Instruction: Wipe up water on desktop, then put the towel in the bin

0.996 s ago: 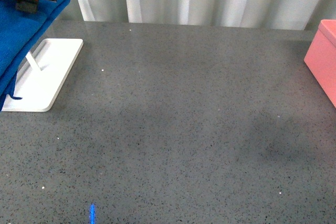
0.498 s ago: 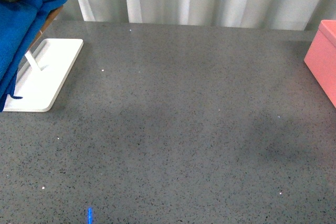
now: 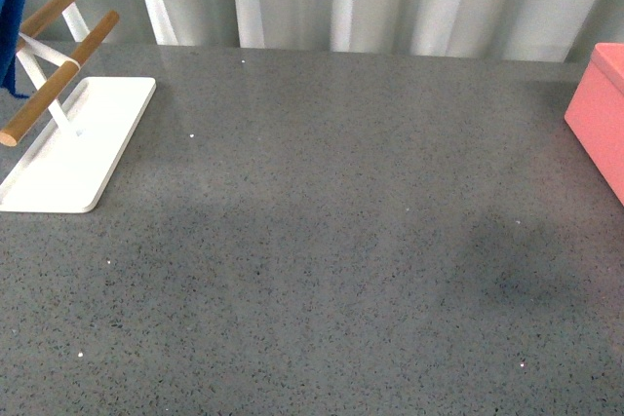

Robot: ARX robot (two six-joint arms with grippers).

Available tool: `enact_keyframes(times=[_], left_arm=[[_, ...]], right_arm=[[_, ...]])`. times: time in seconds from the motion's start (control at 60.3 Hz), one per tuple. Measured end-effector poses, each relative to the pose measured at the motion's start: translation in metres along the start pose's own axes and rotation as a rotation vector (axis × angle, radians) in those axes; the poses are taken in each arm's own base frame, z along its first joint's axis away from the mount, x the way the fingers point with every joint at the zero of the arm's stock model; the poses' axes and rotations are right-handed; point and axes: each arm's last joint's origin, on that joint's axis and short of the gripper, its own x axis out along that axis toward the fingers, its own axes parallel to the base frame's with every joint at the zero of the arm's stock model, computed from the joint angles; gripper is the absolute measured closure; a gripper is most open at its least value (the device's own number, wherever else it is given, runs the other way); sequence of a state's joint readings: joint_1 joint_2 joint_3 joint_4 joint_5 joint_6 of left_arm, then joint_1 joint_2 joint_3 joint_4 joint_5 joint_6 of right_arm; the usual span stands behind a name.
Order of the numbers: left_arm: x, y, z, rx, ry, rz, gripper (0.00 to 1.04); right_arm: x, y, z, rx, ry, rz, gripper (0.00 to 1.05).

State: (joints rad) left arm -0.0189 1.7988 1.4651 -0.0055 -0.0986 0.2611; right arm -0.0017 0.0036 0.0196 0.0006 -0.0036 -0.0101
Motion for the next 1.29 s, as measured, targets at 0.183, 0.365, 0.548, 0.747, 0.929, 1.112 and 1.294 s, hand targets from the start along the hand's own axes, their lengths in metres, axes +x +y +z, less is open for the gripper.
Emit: enact_keyframes(times=[0.183, 0.365, 0.548, 0.747, 0.929, 1.112, 1.294], left_arm=[[-0.048, -0.050, 0.039, -0.063, -0.162, -0.203, 1.00], [-0.083, -0.103, 0.043, -0.169, -0.224, -0.455, 1.00], [-0.092, -0.148, 0.016, -0.222, -0.233, -0.594, 1.00], [-0.090, -0.178, -0.018, -0.244, -0.249, -0.725, 1.00], [-0.071, -0.189, -0.055, -0.256, -0.167, -0.747, 1.00], [-0.060, -0.187, -0.068, -0.276, -0.141, -0.745, 1.00], [-0.059, -0.187, -0.061, -0.298, -0.158, -0.756, 1.00]], right_arm=[[0.000, 0.000, 0.000, 0.000, 0.000, 0.000, 0.07], [0.000, 0.000, 0.000, 0.000, 0.000, 0.000, 0.07], [0.000, 0.000, 0.000, 0.000, 0.000, 0.000, 0.07], [0.000, 0.000, 0.000, 0.000, 0.000, 0.000, 0.07], [0.000, 0.000, 0.000, 0.000, 0.000, 0.000, 0.07], [0.000, 0.000, 0.000, 0.000, 0.000, 0.000, 0.07], [0.000, 0.000, 0.000, 0.000, 0.000, 0.000, 0.07]])
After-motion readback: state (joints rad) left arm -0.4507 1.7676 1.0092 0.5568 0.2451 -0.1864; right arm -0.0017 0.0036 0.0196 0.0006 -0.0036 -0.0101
